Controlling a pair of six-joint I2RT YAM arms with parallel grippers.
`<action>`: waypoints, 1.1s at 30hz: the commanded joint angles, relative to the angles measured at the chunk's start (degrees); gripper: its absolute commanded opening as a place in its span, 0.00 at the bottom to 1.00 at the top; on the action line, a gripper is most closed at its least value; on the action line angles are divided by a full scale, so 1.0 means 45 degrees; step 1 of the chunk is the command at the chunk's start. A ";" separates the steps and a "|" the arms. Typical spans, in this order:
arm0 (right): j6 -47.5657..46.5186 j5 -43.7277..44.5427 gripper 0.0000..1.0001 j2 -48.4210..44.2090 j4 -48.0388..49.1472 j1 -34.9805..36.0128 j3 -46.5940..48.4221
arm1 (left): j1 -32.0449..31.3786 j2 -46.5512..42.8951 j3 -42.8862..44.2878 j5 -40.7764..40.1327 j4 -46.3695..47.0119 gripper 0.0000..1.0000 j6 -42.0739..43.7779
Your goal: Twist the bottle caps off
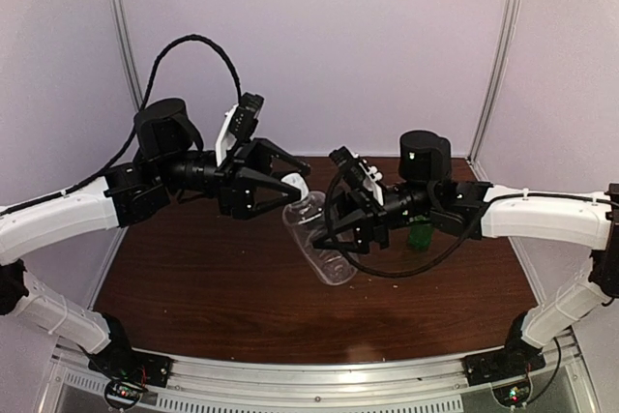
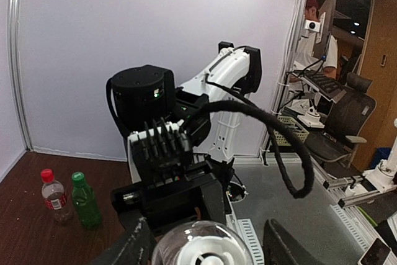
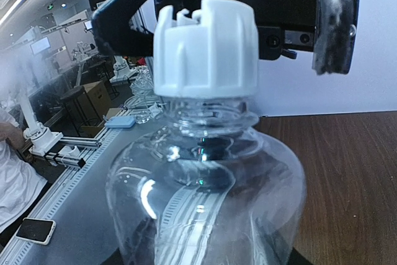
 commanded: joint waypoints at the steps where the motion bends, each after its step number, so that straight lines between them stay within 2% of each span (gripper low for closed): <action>1: 0.0656 -0.0610 0.48 0.0077 0.1233 -0.0069 0.0264 | -0.0026 0.0114 -0.0306 0.0860 0.1282 0.56 -0.0317; 4: 0.0685 -0.0477 0.47 0.0094 0.1246 -0.0115 0.0254 | -0.0027 0.0187 -0.0349 0.0893 0.1413 0.37 -0.0371; 7: 0.0625 0.0207 0.45 0.0042 0.1053 -0.0148 0.0235 | -0.0029 0.0259 -0.0325 0.0772 0.1458 0.24 -0.0492; 9: 0.0391 0.1036 0.43 -0.0074 0.0676 -0.0171 0.0249 | -0.0031 0.0279 -0.0323 0.0448 0.1508 0.17 -0.0687; 12: -0.0092 0.2997 0.43 -0.0281 -0.0123 -0.0193 0.0335 | -0.0058 0.0260 -0.0243 -0.0882 0.1443 0.14 -0.1255; 14: -0.0360 0.4729 0.43 -0.0408 -0.0554 -0.0183 0.0381 | -0.0174 0.0270 -0.0010 -0.2583 0.0987 0.14 -0.1655; 18: -0.0635 0.7933 0.43 -0.0588 -0.0602 -0.0120 0.0247 | -0.0752 0.0463 0.0649 -0.7513 -0.0591 0.17 -0.2822; 21: -0.0624 0.9664 0.43 -0.0533 0.0033 0.0009 -0.0070 | -0.0840 0.0775 0.0818 -0.9460 -0.0842 0.19 -0.3878; 25: -0.0624 1.0518 0.43 -0.0381 0.0631 0.0136 -0.0283 | -0.0875 0.1175 0.0894 -1.0151 -0.0499 0.28 -0.4331; 30: -0.0632 1.0426 0.42 -0.0463 0.0907 0.0134 -0.0498 | -0.0880 0.1284 0.0885 -1.0101 -0.0431 0.35 -0.4233; 33: -0.0623 1.0090 0.42 -0.0515 0.0892 0.0130 -0.0592 | -0.0888 0.1148 0.0693 -1.0015 -0.0268 0.44 -0.3971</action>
